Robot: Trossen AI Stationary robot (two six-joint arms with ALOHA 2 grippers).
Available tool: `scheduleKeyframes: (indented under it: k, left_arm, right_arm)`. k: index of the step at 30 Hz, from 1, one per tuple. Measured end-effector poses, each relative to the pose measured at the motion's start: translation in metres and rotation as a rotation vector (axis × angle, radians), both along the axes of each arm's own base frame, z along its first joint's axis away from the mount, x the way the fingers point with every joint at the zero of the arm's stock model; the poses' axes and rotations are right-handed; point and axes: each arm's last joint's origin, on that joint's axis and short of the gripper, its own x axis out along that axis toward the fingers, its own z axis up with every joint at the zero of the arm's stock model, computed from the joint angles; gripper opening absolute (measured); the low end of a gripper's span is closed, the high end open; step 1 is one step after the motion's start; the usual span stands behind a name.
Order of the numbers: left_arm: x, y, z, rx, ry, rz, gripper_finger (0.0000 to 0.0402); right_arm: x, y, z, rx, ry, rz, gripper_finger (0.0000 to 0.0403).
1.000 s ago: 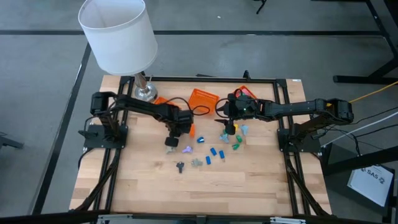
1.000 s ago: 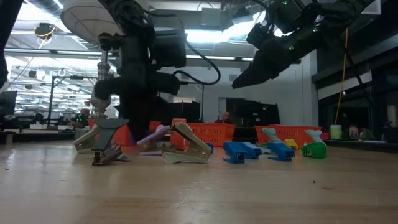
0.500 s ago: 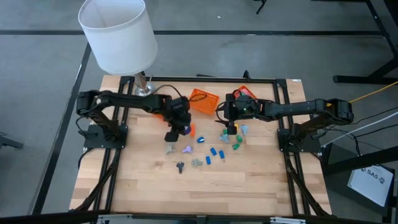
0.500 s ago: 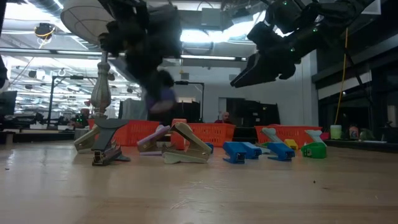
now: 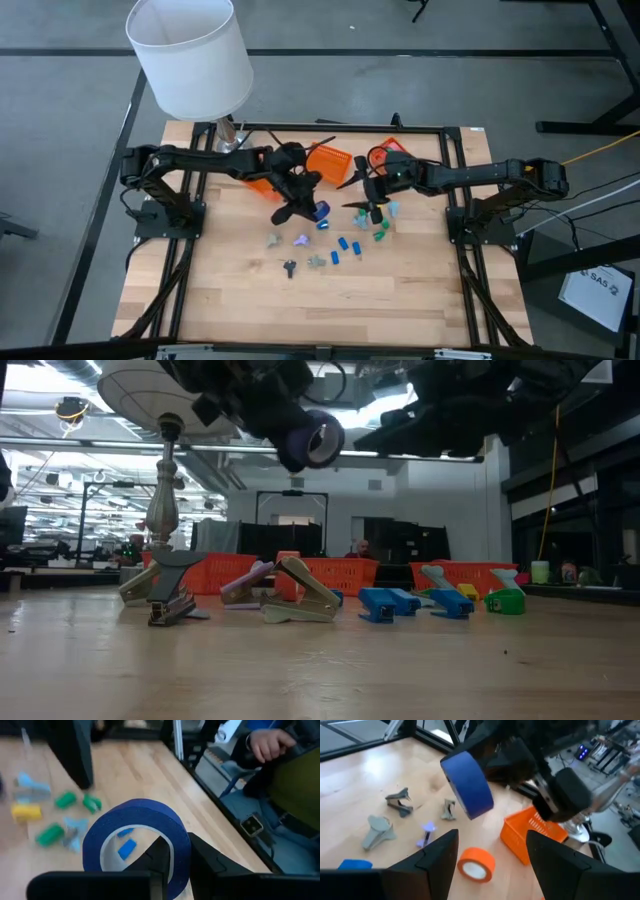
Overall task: Pick and place Stapler, Stapler remover, tape
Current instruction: Put the blue tape into the right orange bin
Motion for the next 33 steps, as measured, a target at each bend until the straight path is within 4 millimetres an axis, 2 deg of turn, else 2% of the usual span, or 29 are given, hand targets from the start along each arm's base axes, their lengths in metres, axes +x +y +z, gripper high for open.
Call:
scheduleKeyframes:
  k: [14,24,33]
  left_arm:
    - [0.005,0.001,0.009,-0.003,-0.100,-0.002,0.0041]
    - [0.006,0.001,0.010,-0.006,-0.105,0.001,0.0042]
    - [0.005,0.001,0.009,-0.037,-0.078,0.016,0.0047]
  right_arm:
    - [0.005,0.015,0.010,-0.015,-0.113,0.056,0.0237]
    - [0.007,0.016,0.013,-0.012,-0.149,0.057,0.0237]
    - [0.035,0.014,-0.002,0.030,-0.062,0.080,0.0237]
